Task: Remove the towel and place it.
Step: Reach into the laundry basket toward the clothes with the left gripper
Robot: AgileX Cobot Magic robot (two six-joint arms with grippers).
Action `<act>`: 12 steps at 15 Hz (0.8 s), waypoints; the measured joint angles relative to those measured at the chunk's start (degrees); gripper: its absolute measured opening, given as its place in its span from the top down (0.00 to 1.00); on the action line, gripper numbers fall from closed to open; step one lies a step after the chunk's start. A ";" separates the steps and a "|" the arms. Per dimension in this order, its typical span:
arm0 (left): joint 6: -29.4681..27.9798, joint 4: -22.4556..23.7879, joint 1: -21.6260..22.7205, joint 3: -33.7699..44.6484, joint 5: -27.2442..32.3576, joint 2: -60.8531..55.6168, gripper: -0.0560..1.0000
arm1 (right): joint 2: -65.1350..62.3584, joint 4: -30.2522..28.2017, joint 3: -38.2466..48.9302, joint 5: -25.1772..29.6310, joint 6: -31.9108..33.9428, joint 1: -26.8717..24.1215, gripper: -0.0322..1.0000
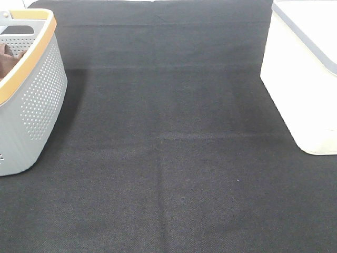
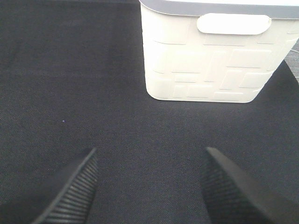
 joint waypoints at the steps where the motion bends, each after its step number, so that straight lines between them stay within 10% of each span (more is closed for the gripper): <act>1: 0.00 0.00 0.00 0.00 0.00 0.00 0.29 | 0.00 0.00 0.00 0.00 0.00 0.00 0.38; 12: 0.00 0.00 0.00 0.00 0.00 0.00 0.29 | 0.00 0.00 0.00 0.00 0.00 0.00 0.38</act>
